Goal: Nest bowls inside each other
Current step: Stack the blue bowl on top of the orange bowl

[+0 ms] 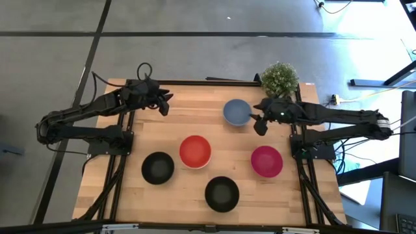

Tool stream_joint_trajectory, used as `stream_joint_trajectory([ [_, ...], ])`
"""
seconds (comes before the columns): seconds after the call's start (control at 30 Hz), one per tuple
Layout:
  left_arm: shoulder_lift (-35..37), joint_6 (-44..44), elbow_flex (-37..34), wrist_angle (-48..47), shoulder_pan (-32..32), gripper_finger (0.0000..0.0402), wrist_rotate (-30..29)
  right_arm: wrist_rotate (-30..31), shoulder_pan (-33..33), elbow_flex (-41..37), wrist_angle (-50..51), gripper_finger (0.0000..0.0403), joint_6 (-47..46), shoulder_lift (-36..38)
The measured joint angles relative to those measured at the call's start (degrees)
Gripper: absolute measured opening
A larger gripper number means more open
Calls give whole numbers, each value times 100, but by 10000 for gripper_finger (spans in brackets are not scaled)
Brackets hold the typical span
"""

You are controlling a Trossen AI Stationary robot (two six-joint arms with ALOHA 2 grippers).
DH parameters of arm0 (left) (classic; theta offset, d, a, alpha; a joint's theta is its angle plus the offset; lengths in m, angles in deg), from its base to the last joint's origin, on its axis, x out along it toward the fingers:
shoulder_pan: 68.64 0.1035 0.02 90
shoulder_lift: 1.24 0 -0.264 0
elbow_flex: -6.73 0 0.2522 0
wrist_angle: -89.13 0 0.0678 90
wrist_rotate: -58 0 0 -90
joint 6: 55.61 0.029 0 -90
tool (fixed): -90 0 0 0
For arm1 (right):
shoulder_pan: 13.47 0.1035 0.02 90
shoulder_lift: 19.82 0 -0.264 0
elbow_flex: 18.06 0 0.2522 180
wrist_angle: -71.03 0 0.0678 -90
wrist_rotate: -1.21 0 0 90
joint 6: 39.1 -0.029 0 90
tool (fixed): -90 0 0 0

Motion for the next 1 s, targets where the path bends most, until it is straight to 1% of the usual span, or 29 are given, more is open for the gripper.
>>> stream_joint_trajectory([
  [0.1, 0, 30, 0, -13, 0, 121, -104, -469, -94, 0, -36, 237, -8, -286],
  [0.23, -2, 138, 0, -12, 0, 121, -155, -1166, -190, -2, -94, 242, -111, -685],
  [0.53, -4, 170, 0, -14, 0, 121, -154, -1954, -186, -4, -497, 237, 8, -1345],
  [0.83, -4, 174, 0, -28, 0, 121, -153, -2014, -188, -7, -595, 236, 159, -1948],
  [1.0, -4, 174, 0, -36, 0, 121, -153, -2008, -344, -9, -711, 236, 305, -2158],
])
